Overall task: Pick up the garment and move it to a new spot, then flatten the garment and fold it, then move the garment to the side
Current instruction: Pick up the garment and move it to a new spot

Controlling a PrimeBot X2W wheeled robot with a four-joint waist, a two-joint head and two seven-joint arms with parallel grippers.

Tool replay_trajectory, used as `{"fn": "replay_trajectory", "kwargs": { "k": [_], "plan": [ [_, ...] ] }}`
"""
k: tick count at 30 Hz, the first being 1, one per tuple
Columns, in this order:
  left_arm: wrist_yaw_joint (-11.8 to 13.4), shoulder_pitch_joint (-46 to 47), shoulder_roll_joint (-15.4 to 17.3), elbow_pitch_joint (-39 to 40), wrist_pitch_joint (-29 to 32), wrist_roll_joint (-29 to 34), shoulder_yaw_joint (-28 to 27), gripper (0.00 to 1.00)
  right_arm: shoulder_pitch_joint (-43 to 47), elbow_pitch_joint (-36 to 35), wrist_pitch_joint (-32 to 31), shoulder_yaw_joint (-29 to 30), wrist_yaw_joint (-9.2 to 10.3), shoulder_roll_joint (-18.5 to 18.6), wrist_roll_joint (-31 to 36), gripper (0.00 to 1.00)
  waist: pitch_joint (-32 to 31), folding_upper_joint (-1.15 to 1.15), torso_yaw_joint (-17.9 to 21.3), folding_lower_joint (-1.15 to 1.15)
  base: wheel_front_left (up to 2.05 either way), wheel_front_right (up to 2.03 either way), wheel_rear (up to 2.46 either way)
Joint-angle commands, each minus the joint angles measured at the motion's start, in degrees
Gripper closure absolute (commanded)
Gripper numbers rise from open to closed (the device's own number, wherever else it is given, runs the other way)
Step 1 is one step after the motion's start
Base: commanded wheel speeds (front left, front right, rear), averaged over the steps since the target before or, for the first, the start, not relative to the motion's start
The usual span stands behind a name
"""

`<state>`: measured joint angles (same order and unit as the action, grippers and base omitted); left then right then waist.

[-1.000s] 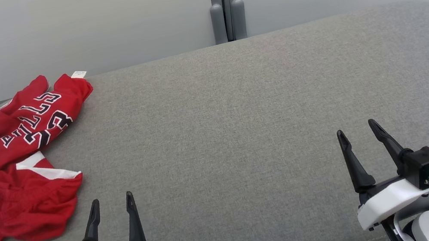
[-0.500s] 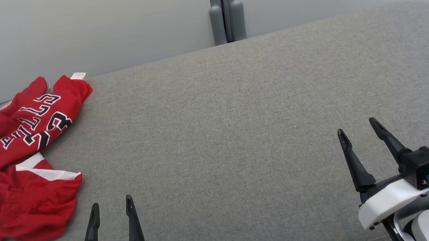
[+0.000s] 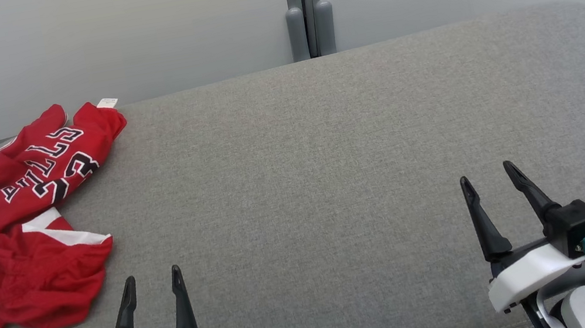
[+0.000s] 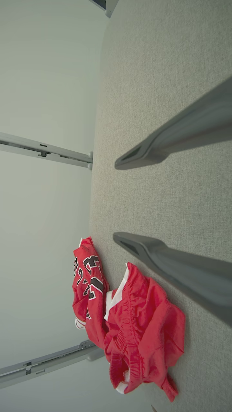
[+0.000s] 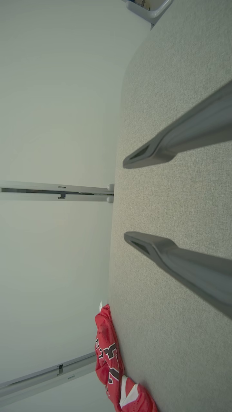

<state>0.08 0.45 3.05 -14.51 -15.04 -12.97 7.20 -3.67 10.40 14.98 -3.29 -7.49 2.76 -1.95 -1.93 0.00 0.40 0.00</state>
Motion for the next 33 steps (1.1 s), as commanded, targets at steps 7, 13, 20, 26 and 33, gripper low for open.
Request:
{"fn": "replay_trajectory", "kwargs": {
  "k": [7,13,20,26,33],
  "plan": [
    [0.2,0.6,0.5,0.0,-0.2,0.1,-0.1,0.0,0.1,0.2,0.2,0.1,0.0,0.1,-0.2,0.0,-0.1,0.0,-0.1,0.0,0.0,0.0,0.0],
    [0.2,0.9,0.5,0.1,-0.2,0.0,0.3,0.0,0.6,0.7,0.2,0.7,0.0,0.1,-0.9,0.0,-0.2,0.0,-1.5,0.0,0.0,0.0,0.0],
    [0.2,1.5,0.5,0.6,-0.2,0.2,0.5,0.0,0.8,0.9,0.2,1.0,0.0,0.1,-1.1,0.0,0.0,0.0,-5.9,0.0,0.0,0.0,0.0],
    [0.4,1.8,0.6,1.1,-0.1,0.3,0.4,0.0,0.7,1.2,0.2,1.0,0.01,0.1,-1.8,0.0,0.2,0.0,-12.9,0.0,0.0,0.0,0.0],
    [0.7,1.6,0.9,1.5,-0.1,0.3,0.2,0.0,0.8,1.1,0.2,0.9,0.01,0.1,-2.4,0.0,0.4,0.0,-22.3,0.0,0.0,0.0,0.0]
  ]
}}
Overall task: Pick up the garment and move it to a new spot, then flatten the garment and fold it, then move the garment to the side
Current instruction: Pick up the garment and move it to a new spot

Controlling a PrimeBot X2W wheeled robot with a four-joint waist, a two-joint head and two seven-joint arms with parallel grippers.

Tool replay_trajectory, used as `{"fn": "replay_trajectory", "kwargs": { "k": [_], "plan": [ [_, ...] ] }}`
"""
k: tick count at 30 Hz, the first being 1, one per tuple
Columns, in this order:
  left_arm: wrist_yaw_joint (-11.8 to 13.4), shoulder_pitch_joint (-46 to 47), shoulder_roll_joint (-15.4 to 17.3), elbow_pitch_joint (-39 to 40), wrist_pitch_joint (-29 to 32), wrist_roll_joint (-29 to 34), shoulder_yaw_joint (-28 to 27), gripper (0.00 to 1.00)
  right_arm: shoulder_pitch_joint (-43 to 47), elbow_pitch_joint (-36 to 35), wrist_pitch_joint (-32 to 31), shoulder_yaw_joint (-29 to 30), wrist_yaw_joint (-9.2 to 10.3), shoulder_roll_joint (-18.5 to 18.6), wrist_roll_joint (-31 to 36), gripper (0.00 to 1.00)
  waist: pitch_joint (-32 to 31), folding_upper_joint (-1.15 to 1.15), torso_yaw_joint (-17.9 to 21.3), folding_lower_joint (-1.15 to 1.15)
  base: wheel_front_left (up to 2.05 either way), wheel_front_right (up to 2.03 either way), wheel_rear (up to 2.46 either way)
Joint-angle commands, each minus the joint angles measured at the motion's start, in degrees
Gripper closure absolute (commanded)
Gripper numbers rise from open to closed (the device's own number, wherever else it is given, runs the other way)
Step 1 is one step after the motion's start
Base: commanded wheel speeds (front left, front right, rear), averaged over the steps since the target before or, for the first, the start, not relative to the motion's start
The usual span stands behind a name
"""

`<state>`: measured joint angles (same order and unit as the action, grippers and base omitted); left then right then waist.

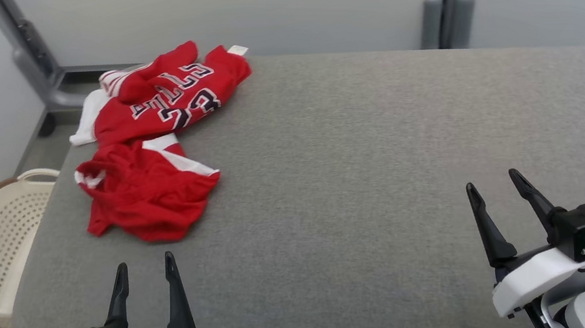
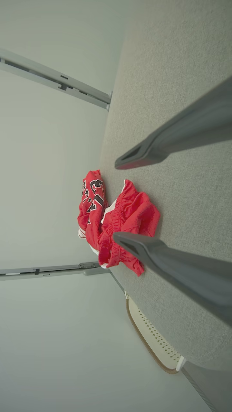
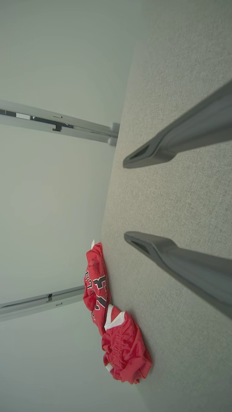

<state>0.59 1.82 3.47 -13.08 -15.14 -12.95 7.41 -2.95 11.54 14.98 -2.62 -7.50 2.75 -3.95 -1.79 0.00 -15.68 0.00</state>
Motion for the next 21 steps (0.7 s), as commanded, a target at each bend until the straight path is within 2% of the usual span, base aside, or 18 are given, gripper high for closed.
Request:
{"fn": "replay_trajectory", "kwargs": {
  "k": [1,7,15,21],
  "plan": [
    [0.2,0.2,0.5,0.1,0.0,0.1,-0.2,0.0,0.0,0.1,0.2,-0.1,0.02,0.1,-0.5,0.0,0.2,0.0,-7.3,0.0,0.0,0.0,0.0],
    [0.2,-0.7,0.6,0.2,0.0,-0.3,0.0,0.0,-0.3,0.1,0.2,-1.0,0.01,0.1,-1.0,0.0,0.4,0.0,-13.4,0.0,0.0,0.0,0.0],
    [0.7,-1.2,0.4,1.2,0.0,-0.8,-0.5,0.0,-1.0,0.8,0.2,-1.8,0.02,0.2,-0.8,0.0,1.2,0.0,-14.0,0.0,0.0,0.0,0.0],
    [-0.8,1.6,1.4,1.4,1.1,-1.9,-0.4,0.0,-0.2,0.6,0.2,-0.4,0.02,0.2,0.2,0.0,2.1,0.0,-12.8,0.0,0.0,0.0,0.0]
  ]
}}
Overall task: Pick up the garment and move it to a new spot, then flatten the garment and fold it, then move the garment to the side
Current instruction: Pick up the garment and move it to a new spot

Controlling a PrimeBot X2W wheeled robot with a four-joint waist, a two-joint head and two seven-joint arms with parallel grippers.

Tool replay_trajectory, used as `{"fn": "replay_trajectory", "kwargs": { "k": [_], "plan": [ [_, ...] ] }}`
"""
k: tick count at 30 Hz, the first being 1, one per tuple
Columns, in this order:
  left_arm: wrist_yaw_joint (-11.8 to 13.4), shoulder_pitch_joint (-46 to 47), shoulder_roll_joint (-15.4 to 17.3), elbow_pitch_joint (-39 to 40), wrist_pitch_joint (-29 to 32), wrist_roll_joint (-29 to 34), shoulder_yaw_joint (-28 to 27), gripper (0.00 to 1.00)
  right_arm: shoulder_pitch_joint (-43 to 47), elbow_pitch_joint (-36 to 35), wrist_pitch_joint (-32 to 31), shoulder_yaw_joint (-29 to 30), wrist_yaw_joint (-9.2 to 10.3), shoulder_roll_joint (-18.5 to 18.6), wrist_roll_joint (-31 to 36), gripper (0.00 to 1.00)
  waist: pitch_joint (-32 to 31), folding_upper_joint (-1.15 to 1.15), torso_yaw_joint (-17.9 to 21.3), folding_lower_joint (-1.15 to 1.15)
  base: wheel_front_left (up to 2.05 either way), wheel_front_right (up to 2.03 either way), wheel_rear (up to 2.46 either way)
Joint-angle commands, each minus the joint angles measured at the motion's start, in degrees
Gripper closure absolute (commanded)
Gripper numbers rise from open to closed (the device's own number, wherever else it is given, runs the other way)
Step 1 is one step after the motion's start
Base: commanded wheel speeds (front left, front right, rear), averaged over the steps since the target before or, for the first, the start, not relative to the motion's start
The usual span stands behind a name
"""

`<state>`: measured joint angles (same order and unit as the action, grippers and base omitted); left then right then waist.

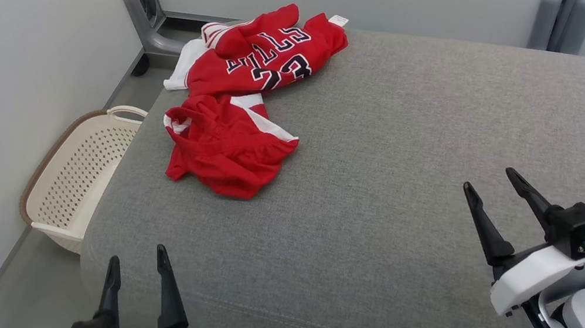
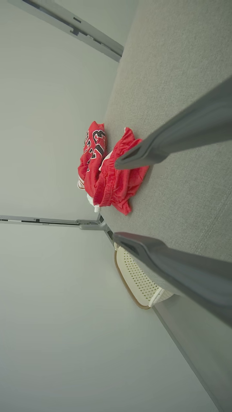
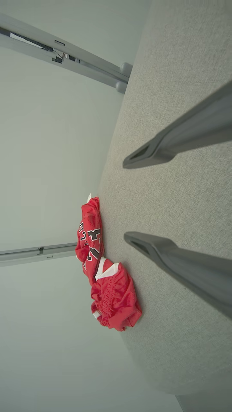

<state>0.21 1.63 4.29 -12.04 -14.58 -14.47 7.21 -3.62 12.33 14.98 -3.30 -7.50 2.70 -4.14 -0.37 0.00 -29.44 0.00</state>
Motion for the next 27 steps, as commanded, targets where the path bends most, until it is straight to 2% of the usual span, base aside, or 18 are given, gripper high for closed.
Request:
{"fn": "replay_trajectory", "kwargs": {
  "k": [1,5,7,13,17,22,27],
  "plan": [
    [-0.9,2.5,1.0,0.7,1.2,-0.6,-0.2,0.0,0.5,-0.3,0.2,0.5,0.02,0.2,0.6,0.0,1.0,0.0,1.4,0.0,0.0,0.0,0.0],
    [-3.7,7.3,2.0,2.5,5.9,-5.1,-1.4,0.0,0.2,-0.5,0.2,0.8,0.02,0.2,1.3,0.0,2.3,0.0,3.1,0.0,0.0,0.0,0.0],
    [-4.3,9.1,3.0,3.0,7.5,-5.9,-1.9,0.0,0.1,-0.6,0.2,0.9,0.02,0.2,1.6,0.0,2.7,0.0,3.6,0.0,0.0,0.0,0.0],
    [-6.7,19.9,10.8,3.4,18.9,-8.9,-1.6,0.0,-1.3,-0.7,0.2,0.6,0.02,0.2,2.9,0.0,5.4,0.0,7.7,0.0,0.0,0.0,0.0],
    [-7.3,25.5,15.0,1.6,24.4,-10.6,-1.0,0.0,-2.1,-0.7,0.2,0.7,0.02,0.2,3.8,0.0,7.4,0.0,10.7,0.0,0.0,0.0,0.0],
    [-7.7,30.1,17.9,-1.6,31.3,-16.9,1.4,0.0,-3.1,-1.0,-0.1,0.6,0.02,0.2,4.8,0.0,9.8,0.0,14.2,0.0,0.0,0.0,0.0],
    [-7.7,33.1,22.1,-4.9,35.0,-20.3,6.3,0.0,-4.5,-2.0,-0.6,0.9,0.02,0.2,6.2,0.0,13.1,0.0,17.4,0.0,0.0,0.0,0.0]
  ]
}}
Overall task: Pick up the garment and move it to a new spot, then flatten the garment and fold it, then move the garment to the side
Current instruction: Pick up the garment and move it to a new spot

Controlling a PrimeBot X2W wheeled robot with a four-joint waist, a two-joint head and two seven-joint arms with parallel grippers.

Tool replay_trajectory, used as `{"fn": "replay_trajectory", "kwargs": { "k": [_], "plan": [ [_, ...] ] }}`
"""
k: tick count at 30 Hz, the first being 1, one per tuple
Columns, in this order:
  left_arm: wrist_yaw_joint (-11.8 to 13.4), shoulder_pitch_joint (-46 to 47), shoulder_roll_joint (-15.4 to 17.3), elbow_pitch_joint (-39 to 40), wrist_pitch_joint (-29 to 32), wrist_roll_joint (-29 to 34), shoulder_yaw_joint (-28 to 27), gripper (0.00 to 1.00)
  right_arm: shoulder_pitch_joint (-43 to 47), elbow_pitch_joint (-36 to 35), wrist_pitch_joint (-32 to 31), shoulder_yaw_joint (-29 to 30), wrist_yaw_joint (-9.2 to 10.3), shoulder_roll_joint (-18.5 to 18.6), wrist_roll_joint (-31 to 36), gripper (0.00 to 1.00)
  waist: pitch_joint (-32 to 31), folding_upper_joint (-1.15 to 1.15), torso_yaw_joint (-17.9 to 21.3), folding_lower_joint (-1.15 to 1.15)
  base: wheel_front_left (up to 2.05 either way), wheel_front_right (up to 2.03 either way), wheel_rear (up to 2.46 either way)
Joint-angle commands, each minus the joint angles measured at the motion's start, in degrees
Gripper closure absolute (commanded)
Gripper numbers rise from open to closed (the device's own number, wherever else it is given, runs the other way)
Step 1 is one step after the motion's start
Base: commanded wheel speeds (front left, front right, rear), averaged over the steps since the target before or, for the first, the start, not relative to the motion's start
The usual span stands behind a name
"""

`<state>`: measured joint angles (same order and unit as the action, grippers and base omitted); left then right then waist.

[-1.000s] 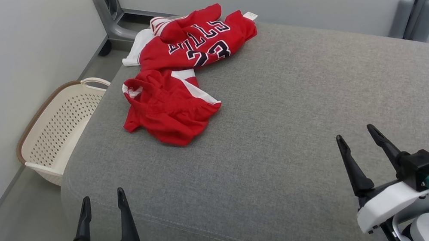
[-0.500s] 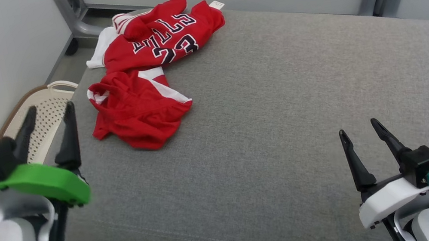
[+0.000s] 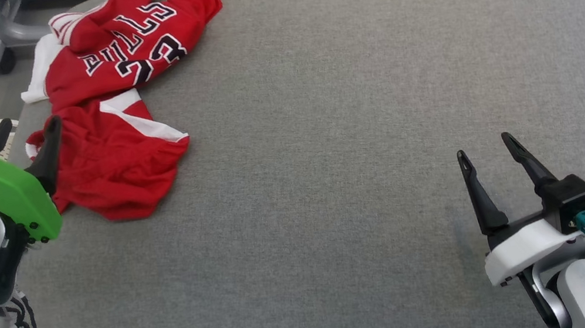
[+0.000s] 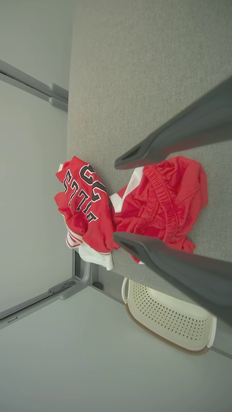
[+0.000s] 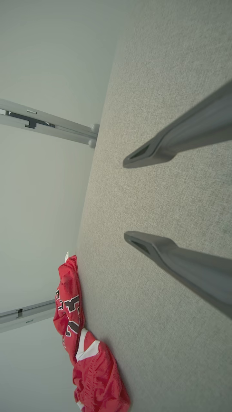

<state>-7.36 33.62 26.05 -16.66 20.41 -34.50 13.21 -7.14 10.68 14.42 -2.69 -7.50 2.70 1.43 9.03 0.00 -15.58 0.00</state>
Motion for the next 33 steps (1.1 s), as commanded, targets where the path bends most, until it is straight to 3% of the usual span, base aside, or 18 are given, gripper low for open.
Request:
{"fn": "replay_trajectory", "kwargs": {
  "k": [1,9,14,20,30,32,33],
  "plan": [
    [-0.1,1.8,1.2,-1.0,0.2,-0.6,0.8,0.0,-1.2,-0.6,-0.2,0.4,0.02,0.2,0.9,0.0,4.6,0.0,4.1,0.0,0.0,0.0,0.0],
    [-0.1,5.6,5.2,-8.4,0.7,-2.6,2.6,0.0,-3.6,-2.8,-1.1,0.5,0.02,0.3,2.2,0.0,11.7,0.0,8.2,0.0,0.0,0.0,0.0],
    [-0.1,6.5,7.6,-9.0,3.1,-5.7,5.9,0.0,-4.0,-3.6,-1.3,1.3,0.02,0.8,2.6,0.0,14.5,0.0,9.2,0.0,0.0,0.0,0.0],
    [-0.1,7.3,8.8,-8.4,3.1,-9.4,10.2,0.0,-4.3,-4.3,-1.3,1.4,0.02,1.1,2.8,0.0,16.5,0.0,9.6,0.0,0.0,0.0,0.0],
    [-0.1,8.9,11.2,-11.1,3.8,-9.9,15.2,0.0,-6.0,-4.3,-1.2,0.5,0.02,1.0,2.6,0.0,19.2,0.0,10.9,0.0,0.0,0.0,0.0],
    [-0.1,9.0,11.6,-11.9,4.6,-10.2,16.2,0.29,-6.1,-4.1,-1.0,0.6,0.02,0.9,2.6,0.0,19.3,0.0,11.0,0.0,0.0,0.0,0.0],
    [-0.1,9.1,12.0,-12.2,5.1,-10.4,16.6,0.51,-6.1,-3.9,-0.9,0.7,0.02,0.9,2.6,0.0,19.3,0.0,11.1,0.0,0.0,0.0,0.0]
  ]
}}
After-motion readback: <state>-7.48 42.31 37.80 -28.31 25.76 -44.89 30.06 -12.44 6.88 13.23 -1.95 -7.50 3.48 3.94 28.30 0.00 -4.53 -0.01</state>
